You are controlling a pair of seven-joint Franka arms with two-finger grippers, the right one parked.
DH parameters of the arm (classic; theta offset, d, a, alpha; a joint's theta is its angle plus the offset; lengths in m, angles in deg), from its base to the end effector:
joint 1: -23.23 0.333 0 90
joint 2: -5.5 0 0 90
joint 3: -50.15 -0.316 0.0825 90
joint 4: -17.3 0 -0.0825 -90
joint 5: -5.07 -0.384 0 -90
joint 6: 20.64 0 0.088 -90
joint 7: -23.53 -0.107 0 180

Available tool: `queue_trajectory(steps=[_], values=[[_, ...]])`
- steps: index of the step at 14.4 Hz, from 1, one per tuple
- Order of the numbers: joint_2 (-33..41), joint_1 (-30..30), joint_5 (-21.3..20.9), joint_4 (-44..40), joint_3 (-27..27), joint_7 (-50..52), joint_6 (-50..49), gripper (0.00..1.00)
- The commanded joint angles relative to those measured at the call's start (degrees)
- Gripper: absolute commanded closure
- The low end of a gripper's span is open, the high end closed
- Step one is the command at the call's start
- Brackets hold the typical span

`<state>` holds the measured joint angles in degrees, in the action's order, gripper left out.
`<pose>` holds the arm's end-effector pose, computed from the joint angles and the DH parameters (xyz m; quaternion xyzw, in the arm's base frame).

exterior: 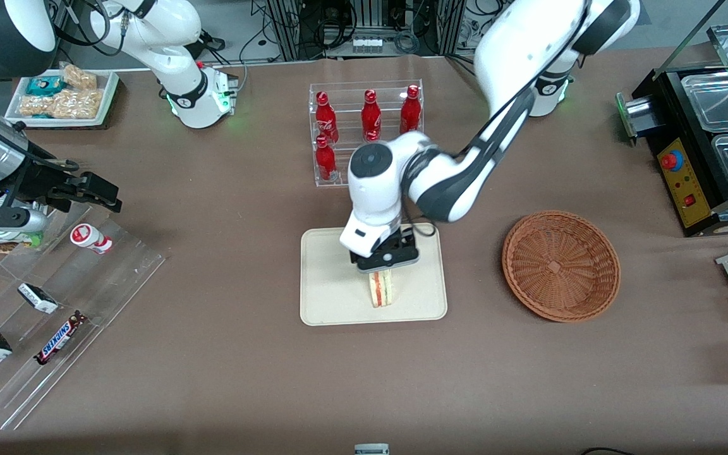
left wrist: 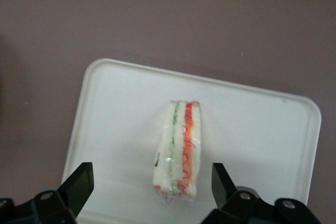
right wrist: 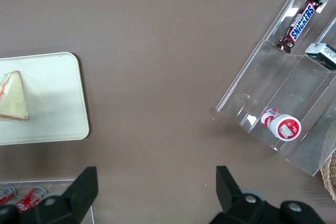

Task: Place sandwich from basket to tray

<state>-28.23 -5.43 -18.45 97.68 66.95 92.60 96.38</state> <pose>0.5510 -0.4684 0.3805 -0.9830 -0.1445 -0.1105 0.0247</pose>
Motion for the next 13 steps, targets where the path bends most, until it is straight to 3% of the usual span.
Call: queue_trajectory(steps=[1,4,9,10,13], values=[[11.6,6.0,4.0,2.8,-0.2,1.2,-7.8,0.0],[18.3,14.5,6.3,2.8,0.0,-2.3,-16.5,0.0],[27.0,30.1,17.3,5.2,-0.3,-35.1,-30.1,0.0],[31.1,31.2,18.2,8.2,-1.6,-41.3,-31.7,0.0],[38.6,29.9,23.6,16.1,-13.2,-56.8,-31.8,0.0]])
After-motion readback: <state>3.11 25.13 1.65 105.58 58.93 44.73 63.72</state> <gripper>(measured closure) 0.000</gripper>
